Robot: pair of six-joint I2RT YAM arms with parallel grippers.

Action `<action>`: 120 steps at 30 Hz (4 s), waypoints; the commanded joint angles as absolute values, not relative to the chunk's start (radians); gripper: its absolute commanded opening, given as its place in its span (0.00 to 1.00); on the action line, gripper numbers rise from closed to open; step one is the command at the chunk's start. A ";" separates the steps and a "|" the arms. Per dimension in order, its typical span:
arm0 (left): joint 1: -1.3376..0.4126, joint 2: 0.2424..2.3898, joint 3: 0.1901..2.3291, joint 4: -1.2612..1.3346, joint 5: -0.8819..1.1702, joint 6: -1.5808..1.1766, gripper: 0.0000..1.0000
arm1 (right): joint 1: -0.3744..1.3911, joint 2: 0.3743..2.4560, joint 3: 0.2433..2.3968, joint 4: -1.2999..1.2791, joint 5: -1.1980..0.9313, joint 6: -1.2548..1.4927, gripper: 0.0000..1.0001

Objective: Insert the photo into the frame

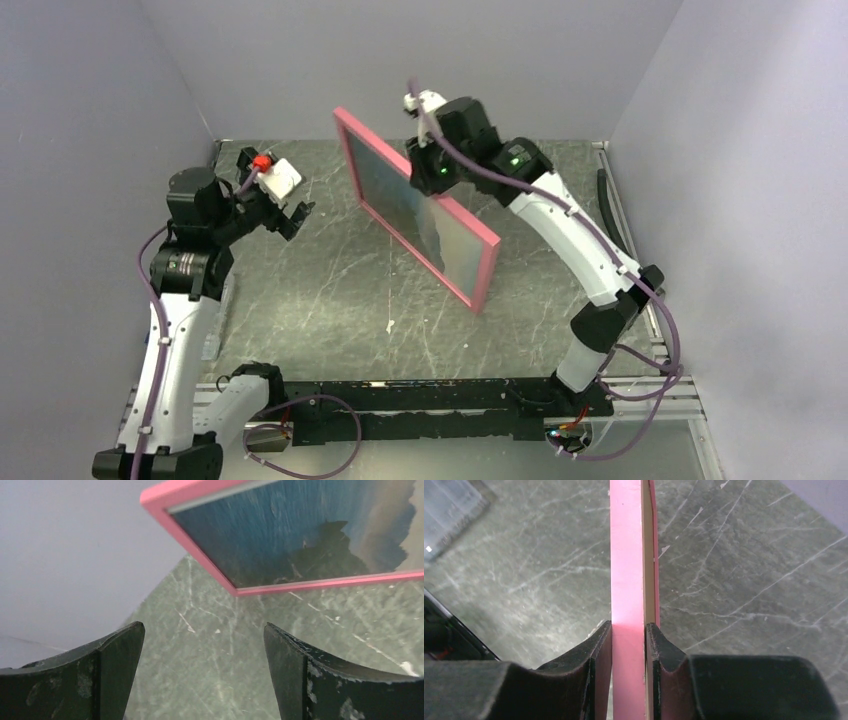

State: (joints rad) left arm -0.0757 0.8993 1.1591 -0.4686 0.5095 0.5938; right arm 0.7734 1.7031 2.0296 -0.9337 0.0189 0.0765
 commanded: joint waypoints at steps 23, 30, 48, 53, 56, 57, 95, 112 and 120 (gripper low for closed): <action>0.124 1.151 1.281 -0.769 0.617 0.294 0.94 | 0.114 1.265 0.923 -0.047 -0.644 0.688 0.10; 0.136 1.169 1.215 -0.760 0.575 0.267 0.94 | 0.106 1.230 0.674 0.334 -0.597 0.870 0.12; 0.158 1.195 1.063 -0.615 0.572 0.201 0.94 | 0.116 1.502 0.425 0.967 -0.399 1.026 0.23; 0.163 1.213 1.033 -0.592 0.590 0.190 0.94 | 0.145 1.563 0.407 1.045 -0.386 1.042 0.30; 0.166 1.218 1.011 -0.572 0.584 0.197 0.94 | 0.152 1.581 0.411 1.016 -0.384 1.022 0.34; 0.167 1.219 1.008 -0.566 0.580 0.198 0.94 | 0.154 1.579 0.417 0.981 -0.381 1.010 0.35; 0.238 1.366 0.745 0.082 0.402 -0.064 0.94 | 0.158 1.130 0.682 0.087 0.417 0.343 1.00; 0.235 1.631 0.253 1.236 0.420 -0.044 0.95 | 0.132 1.220 0.184 1.011 0.512 0.032 1.00; 0.189 1.640 0.388 0.982 0.280 -0.044 0.95 | 0.130 1.510 0.118 1.443 0.416 -0.047 1.00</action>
State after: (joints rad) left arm 0.2173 1.6348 0.3424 0.9958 0.3462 -0.0509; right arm 0.1318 1.4288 0.1513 1.1263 0.4747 0.0284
